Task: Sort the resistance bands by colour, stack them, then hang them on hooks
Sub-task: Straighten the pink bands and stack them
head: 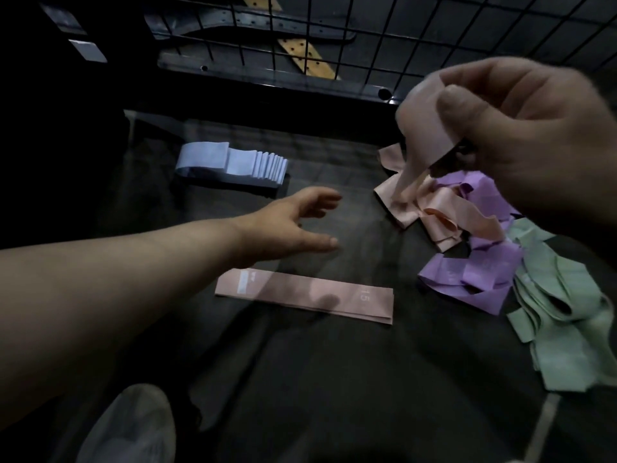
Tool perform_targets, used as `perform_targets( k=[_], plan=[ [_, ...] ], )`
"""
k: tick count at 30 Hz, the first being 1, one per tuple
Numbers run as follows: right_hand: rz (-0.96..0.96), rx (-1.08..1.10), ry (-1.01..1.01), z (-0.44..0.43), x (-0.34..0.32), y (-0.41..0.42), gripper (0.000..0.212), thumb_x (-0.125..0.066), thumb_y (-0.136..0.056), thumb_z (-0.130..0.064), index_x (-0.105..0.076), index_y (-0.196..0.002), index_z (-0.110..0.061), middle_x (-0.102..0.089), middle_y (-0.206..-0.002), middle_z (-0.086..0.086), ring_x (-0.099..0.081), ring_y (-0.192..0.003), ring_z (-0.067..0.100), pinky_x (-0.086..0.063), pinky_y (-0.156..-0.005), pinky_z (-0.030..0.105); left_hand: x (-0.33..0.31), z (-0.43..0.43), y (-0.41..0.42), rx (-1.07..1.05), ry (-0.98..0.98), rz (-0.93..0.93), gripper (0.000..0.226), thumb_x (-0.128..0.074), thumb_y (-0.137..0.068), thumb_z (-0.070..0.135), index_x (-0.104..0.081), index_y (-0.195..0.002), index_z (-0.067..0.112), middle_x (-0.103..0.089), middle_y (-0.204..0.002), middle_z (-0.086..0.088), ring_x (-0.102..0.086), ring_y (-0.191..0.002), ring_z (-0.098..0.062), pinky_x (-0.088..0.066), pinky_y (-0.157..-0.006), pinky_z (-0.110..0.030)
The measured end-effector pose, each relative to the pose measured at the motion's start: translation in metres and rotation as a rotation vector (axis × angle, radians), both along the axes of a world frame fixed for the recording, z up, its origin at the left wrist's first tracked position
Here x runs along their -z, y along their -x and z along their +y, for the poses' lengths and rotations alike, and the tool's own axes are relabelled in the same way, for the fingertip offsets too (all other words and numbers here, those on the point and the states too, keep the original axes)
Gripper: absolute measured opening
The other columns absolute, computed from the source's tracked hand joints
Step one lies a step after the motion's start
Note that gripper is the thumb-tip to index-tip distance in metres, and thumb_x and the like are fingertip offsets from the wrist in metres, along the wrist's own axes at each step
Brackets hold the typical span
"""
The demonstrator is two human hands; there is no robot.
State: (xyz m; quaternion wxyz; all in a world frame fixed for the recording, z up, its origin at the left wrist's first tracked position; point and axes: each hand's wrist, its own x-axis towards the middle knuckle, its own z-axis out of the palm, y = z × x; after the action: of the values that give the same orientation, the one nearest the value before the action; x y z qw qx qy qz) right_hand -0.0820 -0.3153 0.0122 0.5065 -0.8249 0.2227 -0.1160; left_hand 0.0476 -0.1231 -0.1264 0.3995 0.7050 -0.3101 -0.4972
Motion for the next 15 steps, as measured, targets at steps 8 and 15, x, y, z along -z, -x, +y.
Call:
perform_targets(
  k=[8, 15],
  plan=[
    [-0.039, -0.048, -0.196, -0.003, -0.019, -0.02, 0.017, -0.059, -0.089, -0.048, -0.074, -0.086, -0.041, -0.073, -0.087, -0.011, -0.072, -0.082, 0.01, -0.06, -0.069, 0.034, -0.015, -0.018, 0.006, -0.076, 0.001, 0.057, 0.078, -0.09, -0.066, 0.02, -0.048, -0.131, 0.031, -0.058, -0.131, 0.003, -0.057, -0.12, -0.014, -0.05, -0.1, -0.032],
    [0.194, 0.325, -0.018, -0.049, 0.032, -0.004, 0.021, -0.047, -0.104, -0.032, -0.062, -0.105, -0.018, -0.065, -0.093, 0.006, -0.065, -0.061, 0.008, -0.055, -0.05, 0.019, -0.006, 0.013, -0.007, -0.102, -0.031, 0.355, 0.052, -0.081, -0.069, 0.005, -0.061, -0.117, 0.008, -0.073, -0.102, -0.016, -0.073, -0.092, -0.03, -0.06, -0.078, -0.038]
  ],
)
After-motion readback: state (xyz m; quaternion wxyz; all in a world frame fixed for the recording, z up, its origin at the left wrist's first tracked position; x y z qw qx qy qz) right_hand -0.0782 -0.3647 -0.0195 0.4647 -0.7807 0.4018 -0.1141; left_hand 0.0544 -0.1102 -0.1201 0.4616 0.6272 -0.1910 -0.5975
